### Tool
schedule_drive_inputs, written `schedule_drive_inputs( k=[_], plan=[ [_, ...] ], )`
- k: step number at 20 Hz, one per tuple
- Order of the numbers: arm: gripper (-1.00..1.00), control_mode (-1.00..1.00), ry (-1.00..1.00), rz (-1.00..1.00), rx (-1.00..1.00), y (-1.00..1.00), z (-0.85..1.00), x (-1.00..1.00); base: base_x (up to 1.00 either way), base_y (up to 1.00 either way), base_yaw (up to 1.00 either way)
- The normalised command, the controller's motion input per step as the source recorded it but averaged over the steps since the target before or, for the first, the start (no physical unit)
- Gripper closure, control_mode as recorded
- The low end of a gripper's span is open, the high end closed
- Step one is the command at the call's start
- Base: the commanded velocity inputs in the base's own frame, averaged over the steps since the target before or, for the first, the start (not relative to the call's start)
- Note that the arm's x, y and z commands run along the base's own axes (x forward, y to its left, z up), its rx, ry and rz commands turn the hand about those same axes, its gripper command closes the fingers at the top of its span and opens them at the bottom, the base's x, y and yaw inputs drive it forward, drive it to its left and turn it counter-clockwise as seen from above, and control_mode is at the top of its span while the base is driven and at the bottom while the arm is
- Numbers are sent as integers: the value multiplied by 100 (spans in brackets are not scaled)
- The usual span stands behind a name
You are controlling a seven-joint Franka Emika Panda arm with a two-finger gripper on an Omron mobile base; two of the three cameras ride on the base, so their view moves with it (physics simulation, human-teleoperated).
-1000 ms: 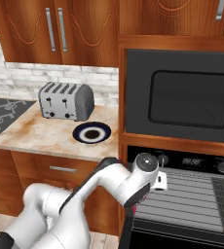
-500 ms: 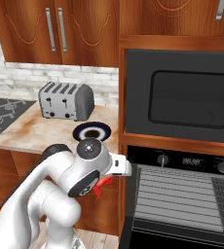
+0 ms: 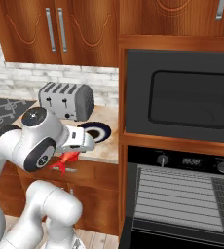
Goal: Take the fish from the oven and place it on the plate on the counter.
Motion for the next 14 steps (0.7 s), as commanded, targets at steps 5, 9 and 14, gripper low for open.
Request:
schedule_drive_inputs(
  k=[5, 9, 14],
  plan=[
    [100, -100, 8, 0, -5, 91, 16, 65, 0, 0, 0],
    [100, -100, 13, 0, -2, 61, -2, 89, 0, 0, 0],
    [100, -100, 22, 3, 0, 8, -39, 100, 0, 0, 0]
  ],
)
